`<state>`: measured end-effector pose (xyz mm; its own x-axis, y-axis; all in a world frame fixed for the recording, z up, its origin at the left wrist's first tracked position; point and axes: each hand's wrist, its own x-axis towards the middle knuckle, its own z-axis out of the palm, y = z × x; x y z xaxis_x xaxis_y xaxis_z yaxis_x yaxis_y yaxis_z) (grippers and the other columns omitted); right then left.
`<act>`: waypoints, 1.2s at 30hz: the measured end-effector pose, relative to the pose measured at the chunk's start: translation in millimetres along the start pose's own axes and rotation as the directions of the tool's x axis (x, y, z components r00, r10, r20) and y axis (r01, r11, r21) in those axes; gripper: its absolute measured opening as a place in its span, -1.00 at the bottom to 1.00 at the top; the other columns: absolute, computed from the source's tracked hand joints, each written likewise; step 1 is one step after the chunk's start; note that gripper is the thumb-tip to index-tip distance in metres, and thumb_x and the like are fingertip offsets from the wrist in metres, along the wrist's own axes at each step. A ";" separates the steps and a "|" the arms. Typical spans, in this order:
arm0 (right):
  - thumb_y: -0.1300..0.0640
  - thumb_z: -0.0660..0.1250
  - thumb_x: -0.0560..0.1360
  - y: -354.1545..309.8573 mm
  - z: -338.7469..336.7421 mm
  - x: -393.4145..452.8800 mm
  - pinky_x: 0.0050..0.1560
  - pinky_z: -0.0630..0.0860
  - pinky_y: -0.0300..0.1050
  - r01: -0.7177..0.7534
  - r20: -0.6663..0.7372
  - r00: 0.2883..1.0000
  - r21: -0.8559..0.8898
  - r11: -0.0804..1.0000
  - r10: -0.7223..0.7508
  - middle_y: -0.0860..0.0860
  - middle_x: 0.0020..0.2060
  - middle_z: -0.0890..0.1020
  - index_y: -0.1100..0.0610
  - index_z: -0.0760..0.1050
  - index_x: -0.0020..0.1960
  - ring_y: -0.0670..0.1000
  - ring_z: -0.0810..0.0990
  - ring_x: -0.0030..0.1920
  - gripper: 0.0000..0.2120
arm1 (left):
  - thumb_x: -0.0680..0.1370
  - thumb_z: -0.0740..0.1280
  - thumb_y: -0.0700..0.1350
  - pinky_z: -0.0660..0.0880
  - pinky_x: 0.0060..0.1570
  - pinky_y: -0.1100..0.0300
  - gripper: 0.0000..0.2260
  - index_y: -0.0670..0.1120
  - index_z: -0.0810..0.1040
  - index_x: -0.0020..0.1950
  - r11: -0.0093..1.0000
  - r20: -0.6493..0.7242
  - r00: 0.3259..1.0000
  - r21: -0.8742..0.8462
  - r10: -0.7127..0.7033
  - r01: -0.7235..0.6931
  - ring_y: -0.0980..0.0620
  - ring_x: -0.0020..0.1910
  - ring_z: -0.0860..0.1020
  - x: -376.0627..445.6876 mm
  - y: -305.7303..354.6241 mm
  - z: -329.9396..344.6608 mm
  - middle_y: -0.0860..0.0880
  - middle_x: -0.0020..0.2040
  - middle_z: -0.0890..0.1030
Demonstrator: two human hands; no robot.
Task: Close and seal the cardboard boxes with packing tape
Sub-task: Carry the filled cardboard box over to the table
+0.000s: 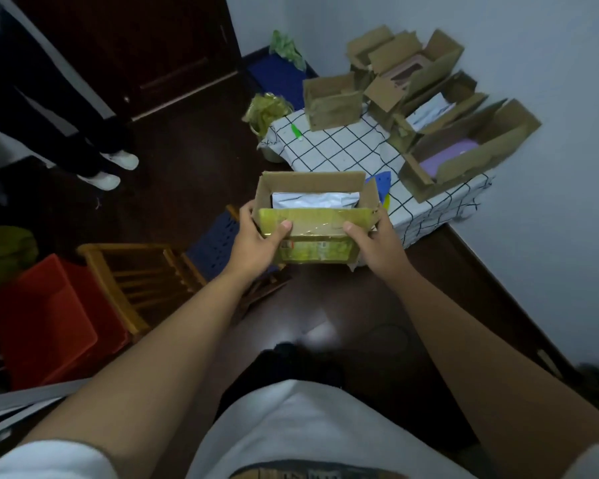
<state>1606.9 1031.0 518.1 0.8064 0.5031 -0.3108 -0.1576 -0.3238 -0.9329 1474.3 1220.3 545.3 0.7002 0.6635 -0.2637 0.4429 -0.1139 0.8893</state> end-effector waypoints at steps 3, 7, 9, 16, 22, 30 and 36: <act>-0.29 0.44 0.33 -15.2 0.7 18.3 0.22 0.55 0.17 0.015 -0.014 1.000 -0.019 1.000 -0.015 -0.17 0.14 0.63 -0.08 0.34 0.43 -0.04 0.63 0.16 -0.26 | 0.55 0.40 0.02 0.53 0.16 -0.01 -0.44 0.04 0.19 0.43 1.000 0.029 0.999 -0.006 0.012 -0.012 0.16 0.06 0.53 23.8 12.0 -2.6 0.21 0.09 0.49; -0.27 0.41 0.33 -22.6 5.0 50.4 0.16 0.59 0.16 -0.007 -0.047 0.999 -0.049 0.999 0.005 -0.17 0.09 0.62 -0.11 0.36 0.36 -0.03 0.64 0.10 -0.34 | 0.56 0.39 0.01 0.54 0.13 0.05 -0.46 0.05 0.18 0.43 1.000 0.075 0.997 -0.031 0.002 0.001 0.16 0.06 0.53 63.7 14.3 0.0 0.21 0.09 0.48; -0.20 0.43 0.42 -20.8 10.5 73.5 0.14 0.60 0.07 -0.014 -0.070 0.998 -0.066 0.998 0.010 -0.19 0.06 0.59 -0.07 0.34 0.40 -0.09 0.62 0.07 -0.38 | 0.56 0.39 0.03 0.55 0.14 0.05 -0.45 0.06 0.18 0.43 1.000 0.099 0.995 -0.031 -0.001 0.004 0.24 0.04 0.52 90.8 10.7 2.2 0.22 0.10 0.48; 0.01 0.38 0.57 -36.0 46.7 169.7 -0.05 0.55 -0.26 -0.073 -0.090 0.994 -0.128 0.989 0.062 -0.26 0.00 0.52 -0.02 0.26 0.47 -0.25 0.55 -0.05 -0.46 | 0.55 0.40 0.04 0.51 0.13 0.09 -0.44 0.07 0.19 0.44 0.995 0.142 0.986 -0.038 -0.091 0.098 0.22 0.00 0.53 200.0 1.0 -13.4 0.23 0.04 0.51; 0.09 0.38 0.58 -58.6 54.8 226.8 -0.17 0.57 -0.34 -0.123 -0.158 0.982 -0.106 0.987 0.106 -0.09 0.07 0.56 0.03 0.29 0.40 -0.34 0.58 -0.21 -0.55 | 0.54 0.41 0.04 0.55 0.15 0.01 -0.43 0.05 0.19 0.44 0.993 0.219 0.972 -0.053 -0.089 0.102 0.19 0.05 0.57 272.4 18.2 -19.0 0.18 0.08 0.54; -0.15 0.43 0.48 -78.7 31.0 244.9 0.14 0.61 0.02 -0.129 -0.234 0.967 -0.092 0.987 0.105 -0.15 0.15 0.58 -0.09 0.27 0.48 -0.14 0.62 0.06 -0.35 | 0.52 0.44 0.06 0.52 0.20 0.00 -0.37 0.03 0.20 0.48 0.994 0.274 0.958 -0.048 -0.085 0.102 0.17 0.10 0.54 305.9 41.9 3.7 0.21 0.12 0.52; -0.05 0.41 0.54 -69.7 11.6 253.0 0.17 0.60 0.11 -0.136 -0.229 0.966 -0.047 0.990 0.122 -0.19 0.12 0.59 -0.05 0.28 0.48 -0.13 0.63 0.07 -0.42 | 0.52 0.44 0.04 0.54 0.18 0.03 -0.41 0.03 0.22 0.45 0.994 0.287 0.954 -0.036 -0.088 0.103 0.19 0.08 0.55 311.5 49.6 27.5 0.19 0.10 0.54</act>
<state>1815.3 1190.2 502.5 0.8901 0.2631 -0.3722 -0.2388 -0.4265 -0.8724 1729.8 1401.0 496.9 0.7894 0.4310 -0.4371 0.4922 -0.0187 0.8703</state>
